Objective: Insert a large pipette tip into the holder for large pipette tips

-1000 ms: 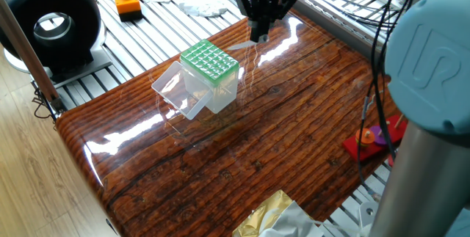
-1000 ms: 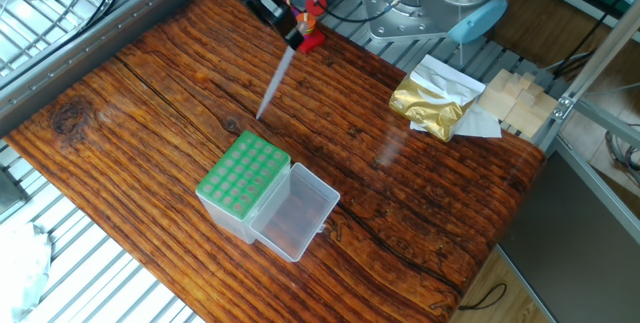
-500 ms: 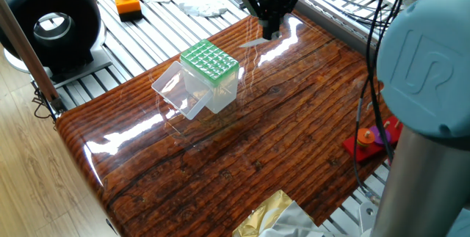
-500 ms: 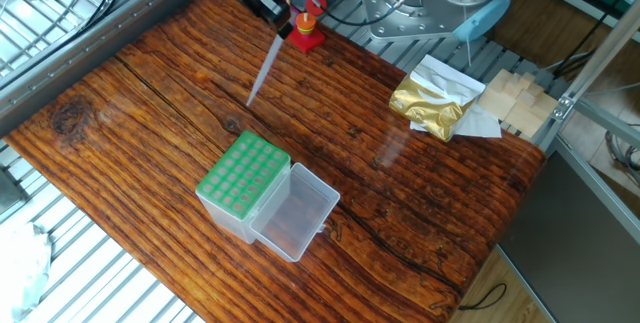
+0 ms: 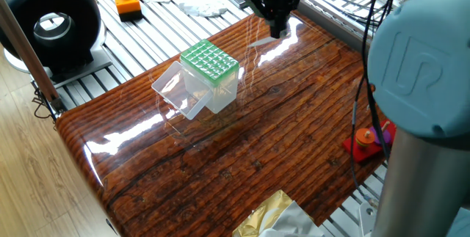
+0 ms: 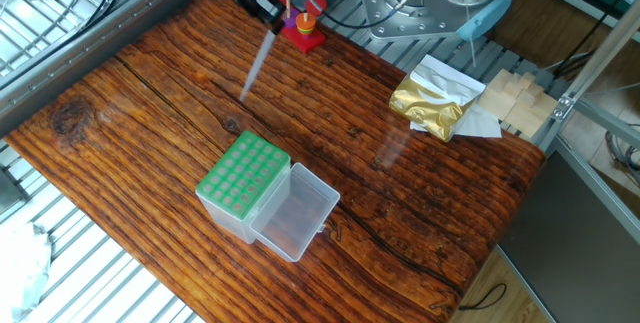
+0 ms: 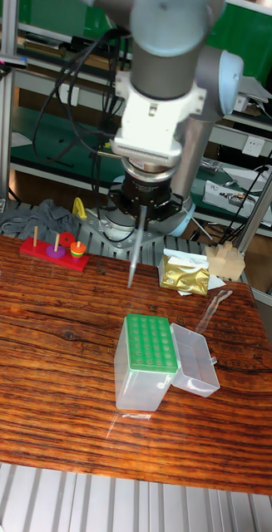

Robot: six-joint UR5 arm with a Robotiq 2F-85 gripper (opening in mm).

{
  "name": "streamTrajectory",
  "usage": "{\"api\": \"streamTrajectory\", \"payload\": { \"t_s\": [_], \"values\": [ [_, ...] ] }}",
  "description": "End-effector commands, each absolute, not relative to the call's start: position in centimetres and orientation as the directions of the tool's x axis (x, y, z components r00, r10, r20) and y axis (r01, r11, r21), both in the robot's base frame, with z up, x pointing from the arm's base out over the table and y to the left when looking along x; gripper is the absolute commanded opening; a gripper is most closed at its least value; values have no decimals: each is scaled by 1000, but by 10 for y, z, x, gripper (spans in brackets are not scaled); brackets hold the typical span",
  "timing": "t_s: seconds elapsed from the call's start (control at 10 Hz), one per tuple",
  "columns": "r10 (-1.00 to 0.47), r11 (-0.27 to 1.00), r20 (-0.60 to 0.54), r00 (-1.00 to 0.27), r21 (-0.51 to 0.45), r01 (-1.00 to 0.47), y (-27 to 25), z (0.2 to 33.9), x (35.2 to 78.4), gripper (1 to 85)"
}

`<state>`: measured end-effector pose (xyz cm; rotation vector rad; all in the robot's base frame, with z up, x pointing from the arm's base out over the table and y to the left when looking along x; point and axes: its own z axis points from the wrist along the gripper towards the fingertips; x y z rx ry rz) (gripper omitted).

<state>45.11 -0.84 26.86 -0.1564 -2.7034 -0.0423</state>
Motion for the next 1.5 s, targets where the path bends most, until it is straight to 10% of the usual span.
{"api": "streamTrajectory", "payload": {
  "t_s": [0.0,0.7,1.4],
  "values": [
    [67,996,383,-921,-77,41,-10,259,457,10],
    [-659,721,209,-722,-96,-686,-51,250,528,10],
    [-843,279,419,-338,-198,-940,-98,261,550,10]
  ]
}}
